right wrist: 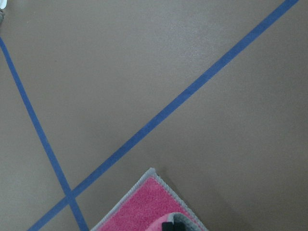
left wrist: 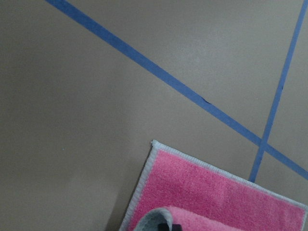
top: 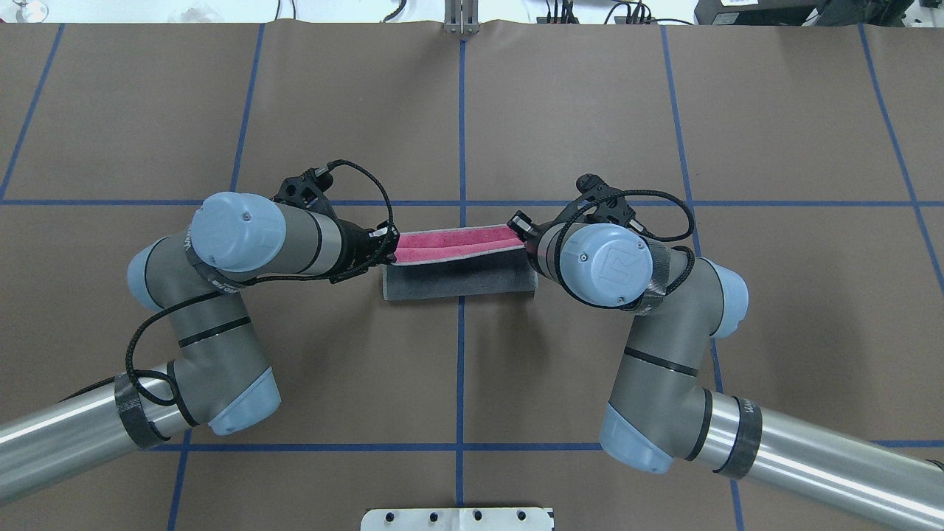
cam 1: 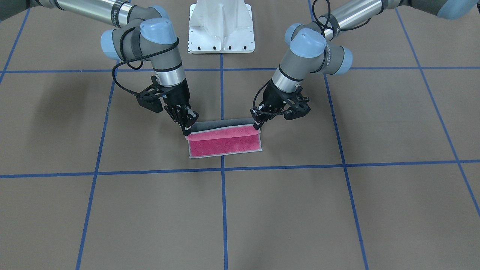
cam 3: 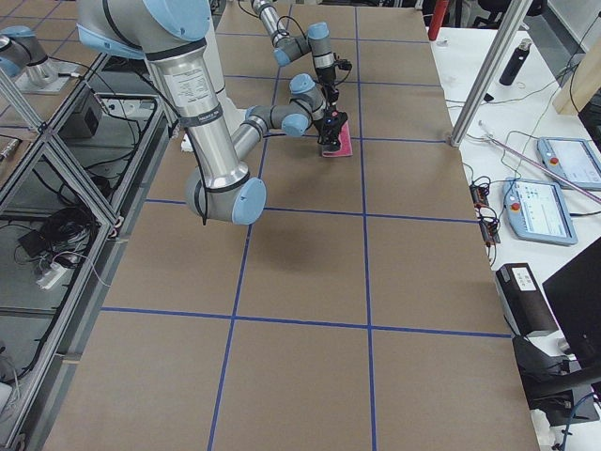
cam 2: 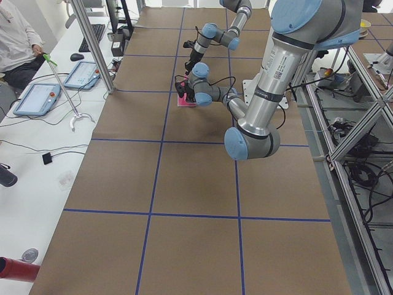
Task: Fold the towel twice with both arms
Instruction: 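Lift both near corners and fold them over onto the far edge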
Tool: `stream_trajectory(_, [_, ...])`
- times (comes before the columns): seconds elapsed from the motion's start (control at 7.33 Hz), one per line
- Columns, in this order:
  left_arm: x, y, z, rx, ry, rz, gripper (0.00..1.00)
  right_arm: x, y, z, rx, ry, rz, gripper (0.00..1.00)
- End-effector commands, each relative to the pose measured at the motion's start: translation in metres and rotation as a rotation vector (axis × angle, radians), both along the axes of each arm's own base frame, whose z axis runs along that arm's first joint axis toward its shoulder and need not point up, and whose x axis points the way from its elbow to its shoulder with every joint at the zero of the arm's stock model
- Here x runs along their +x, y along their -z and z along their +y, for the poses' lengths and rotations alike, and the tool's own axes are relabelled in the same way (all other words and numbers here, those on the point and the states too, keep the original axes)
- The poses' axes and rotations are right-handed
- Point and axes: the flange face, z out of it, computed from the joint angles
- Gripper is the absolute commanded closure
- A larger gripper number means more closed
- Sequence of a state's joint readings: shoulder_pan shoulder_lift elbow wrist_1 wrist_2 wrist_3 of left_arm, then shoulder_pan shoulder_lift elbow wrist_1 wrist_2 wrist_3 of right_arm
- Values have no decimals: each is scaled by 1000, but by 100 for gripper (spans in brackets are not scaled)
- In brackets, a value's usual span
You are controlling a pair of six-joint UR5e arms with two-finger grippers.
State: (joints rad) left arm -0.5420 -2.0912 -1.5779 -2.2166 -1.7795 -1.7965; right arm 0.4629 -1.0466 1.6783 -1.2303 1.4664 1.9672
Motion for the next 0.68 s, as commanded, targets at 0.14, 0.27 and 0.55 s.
stream_trajectory(0.14, [10,6,-12,-3,7,-5,100,0,-5,-5,-4,-5,12,100])
stream_trajectory(0.27, [10,5,-12,-3,7,-5,100,-1,-5,-5,-4,-5,12,100])
stream_trajectory(0.55, [7,5,-16,-3,15,-5,75,2,-3,-9,-3,-12,7,57])
